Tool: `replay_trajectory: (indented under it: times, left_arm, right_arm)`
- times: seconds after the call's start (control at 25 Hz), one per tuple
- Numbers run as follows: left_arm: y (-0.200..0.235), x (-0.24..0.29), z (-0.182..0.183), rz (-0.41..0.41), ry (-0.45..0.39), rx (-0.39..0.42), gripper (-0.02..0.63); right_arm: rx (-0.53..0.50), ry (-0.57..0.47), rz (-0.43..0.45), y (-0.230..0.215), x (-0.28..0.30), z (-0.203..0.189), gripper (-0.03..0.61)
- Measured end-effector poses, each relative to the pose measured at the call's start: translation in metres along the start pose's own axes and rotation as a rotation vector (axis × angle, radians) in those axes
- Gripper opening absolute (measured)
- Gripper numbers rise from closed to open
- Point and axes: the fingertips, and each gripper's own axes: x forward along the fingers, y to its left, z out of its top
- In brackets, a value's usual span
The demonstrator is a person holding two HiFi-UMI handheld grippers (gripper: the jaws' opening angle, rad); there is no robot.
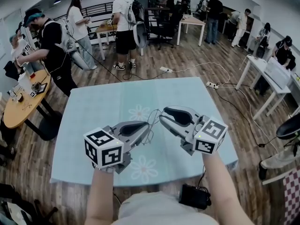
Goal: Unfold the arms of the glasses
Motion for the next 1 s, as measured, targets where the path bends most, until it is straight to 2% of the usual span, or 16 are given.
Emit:
replay_trajectory:
  times: [0.72, 1.0]
  left_arm:
    - [0.019, 0.009, 0.002, 0.064, 0.013, -0.013, 0.018]
    - [0.033, 0.002, -0.003, 0.104, 0.017, -0.015, 0.018]
  right_arm:
    - [-0.084, 0.005, -0.017, 0.014, -0.035, 0.007, 0.111]
    - [-0.117, 0.042, -0.010, 0.040, -0.046, -0.007, 0.101]
